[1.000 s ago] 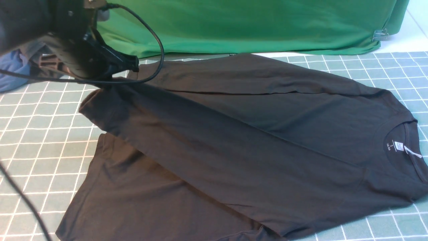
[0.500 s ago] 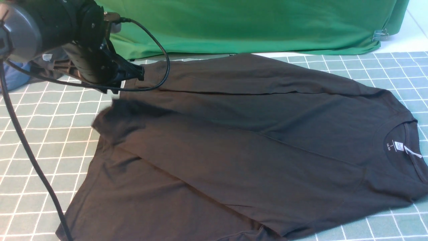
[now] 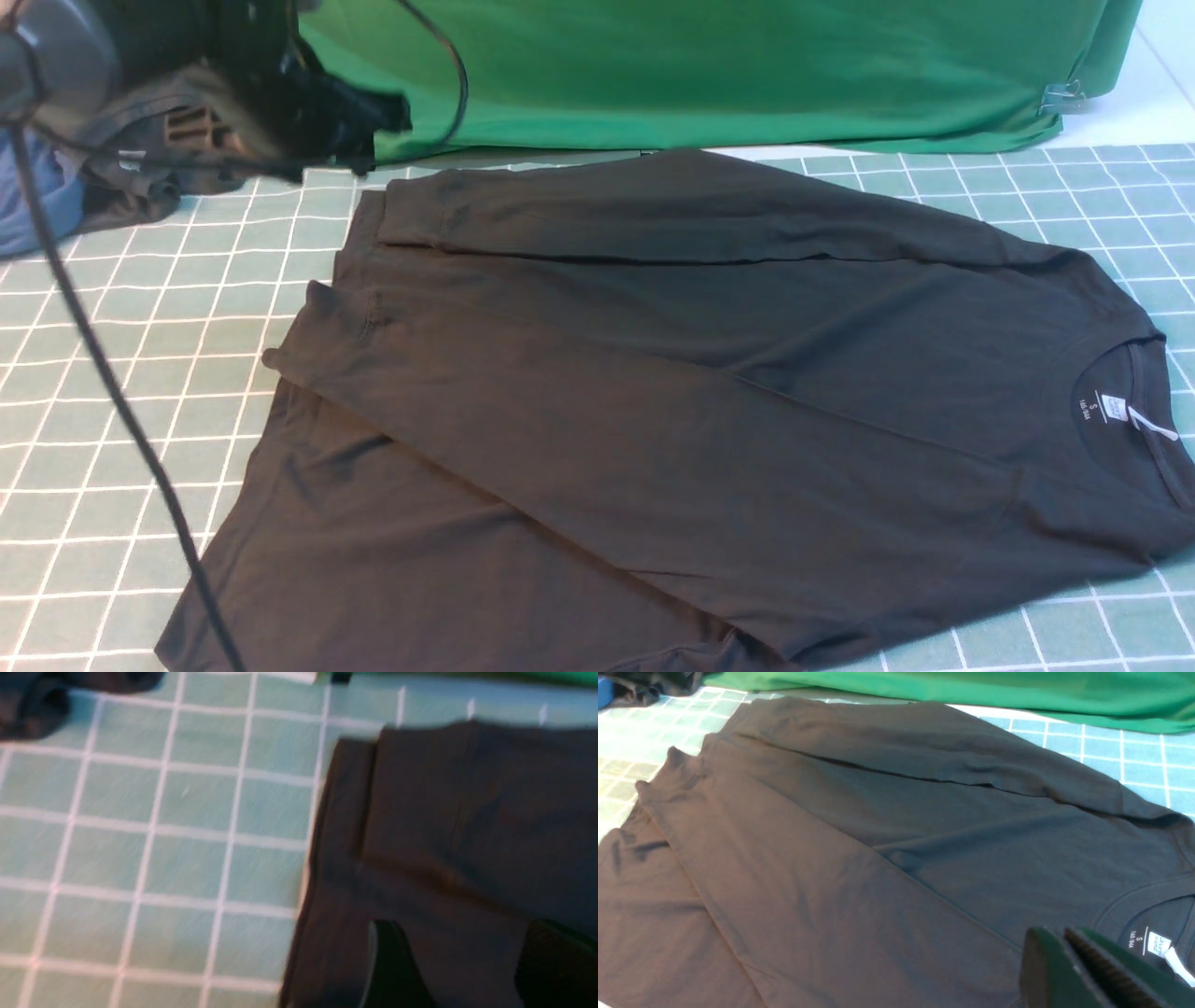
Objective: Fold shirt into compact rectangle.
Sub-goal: 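Grab the top left corner of the dark shirt with the left gripper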
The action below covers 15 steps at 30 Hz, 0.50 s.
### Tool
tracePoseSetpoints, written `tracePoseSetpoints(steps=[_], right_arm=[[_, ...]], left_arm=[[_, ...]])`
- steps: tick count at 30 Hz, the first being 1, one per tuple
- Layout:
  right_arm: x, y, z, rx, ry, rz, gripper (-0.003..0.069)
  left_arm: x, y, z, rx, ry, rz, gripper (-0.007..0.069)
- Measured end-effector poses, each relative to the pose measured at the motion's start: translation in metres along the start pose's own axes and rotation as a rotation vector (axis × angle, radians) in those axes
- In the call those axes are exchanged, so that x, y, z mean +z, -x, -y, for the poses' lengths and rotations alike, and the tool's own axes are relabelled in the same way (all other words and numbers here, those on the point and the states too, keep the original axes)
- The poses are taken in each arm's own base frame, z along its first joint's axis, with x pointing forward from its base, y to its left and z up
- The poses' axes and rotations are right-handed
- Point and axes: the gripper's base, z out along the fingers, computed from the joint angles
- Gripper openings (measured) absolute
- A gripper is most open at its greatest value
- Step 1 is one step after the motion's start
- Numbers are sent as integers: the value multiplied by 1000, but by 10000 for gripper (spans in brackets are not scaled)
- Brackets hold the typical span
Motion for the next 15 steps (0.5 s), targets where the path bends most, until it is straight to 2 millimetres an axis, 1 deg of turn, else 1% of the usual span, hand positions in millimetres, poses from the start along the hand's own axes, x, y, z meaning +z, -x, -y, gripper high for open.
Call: tracePoseSetpoints(steps=[2, 3, 4, 7, 9, 10, 12, 15], right_arm=[[0, 0, 0, 0, 0, -2, 40], [0, 0, 0, 0, 0, -2, 41], [0, 0, 0, 1, 2, -4, 43], [0, -1, 0, 1, 2, -7, 45], [0, -1, 0, 1, 2, -9, 48], [0, -1, 0, 1, 2, -9, 48], [0, -1, 0, 1, 2, -9, 51], [0, -1, 0, 2, 2, -9, 55]], left_arm=[[14, 9, 1, -7, -29, -4, 300], [16, 10, 2, -7, -34, -5, 298], [31, 15, 4, -7, -44, -11, 293], [55, 19, 8, -2, -48, -21, 292], [72, 17, 9, 1, -42, -44, 296], [72, 16, 8, 1, -42, -46, 298], [92, 10, 8, 9, -25, -83, 311], [109, 3, 6, 20, -5, -114, 337]])
